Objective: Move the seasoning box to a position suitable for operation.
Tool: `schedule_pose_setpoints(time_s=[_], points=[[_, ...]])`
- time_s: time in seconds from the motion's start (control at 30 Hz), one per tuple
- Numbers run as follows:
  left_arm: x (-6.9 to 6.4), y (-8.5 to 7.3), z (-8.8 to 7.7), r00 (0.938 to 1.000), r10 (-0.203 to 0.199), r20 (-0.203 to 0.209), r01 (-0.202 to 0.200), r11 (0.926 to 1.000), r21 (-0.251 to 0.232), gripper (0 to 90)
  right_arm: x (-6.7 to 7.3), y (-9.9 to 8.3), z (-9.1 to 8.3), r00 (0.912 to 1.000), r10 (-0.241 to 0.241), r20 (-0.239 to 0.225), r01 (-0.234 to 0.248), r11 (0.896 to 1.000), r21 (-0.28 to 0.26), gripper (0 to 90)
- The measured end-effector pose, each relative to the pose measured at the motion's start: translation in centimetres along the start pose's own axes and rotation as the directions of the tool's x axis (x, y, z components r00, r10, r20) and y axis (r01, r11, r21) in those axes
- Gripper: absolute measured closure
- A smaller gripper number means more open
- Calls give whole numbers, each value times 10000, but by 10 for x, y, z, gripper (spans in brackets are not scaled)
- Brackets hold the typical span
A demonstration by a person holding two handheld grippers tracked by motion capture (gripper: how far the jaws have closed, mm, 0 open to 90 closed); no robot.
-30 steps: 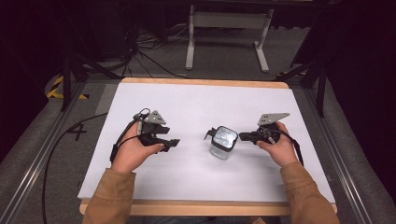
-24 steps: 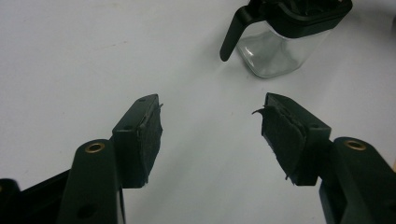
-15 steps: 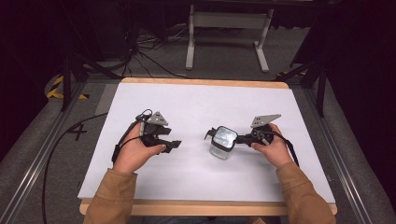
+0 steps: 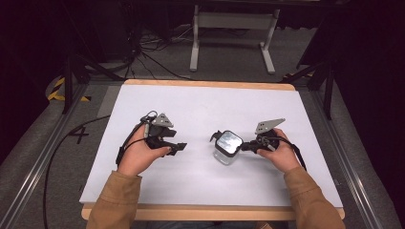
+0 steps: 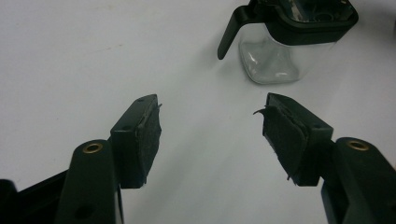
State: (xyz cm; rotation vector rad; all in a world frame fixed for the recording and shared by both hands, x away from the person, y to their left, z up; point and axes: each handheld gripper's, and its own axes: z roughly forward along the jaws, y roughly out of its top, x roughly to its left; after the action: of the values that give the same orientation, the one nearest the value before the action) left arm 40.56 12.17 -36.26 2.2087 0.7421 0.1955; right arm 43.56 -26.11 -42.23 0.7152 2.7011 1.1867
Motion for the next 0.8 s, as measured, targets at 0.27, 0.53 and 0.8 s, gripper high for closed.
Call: schedule_pose_setpoints(time_s=[0.27,0.53,0.8], points=[[1,5,4,9999,83,118,-83,10000,-23,372,17,2,1,9992,-347,-216,357,9982,477,900],[0,11,9,9994,186,281,-184,9998,-72,372,31,2,5,9973,-541,-503,580,9951,802,900],[2,13,12,9959,300,848,-272,9991,-339,472,43,4,11,9939,-688,-856,777,9914,1052,900]])
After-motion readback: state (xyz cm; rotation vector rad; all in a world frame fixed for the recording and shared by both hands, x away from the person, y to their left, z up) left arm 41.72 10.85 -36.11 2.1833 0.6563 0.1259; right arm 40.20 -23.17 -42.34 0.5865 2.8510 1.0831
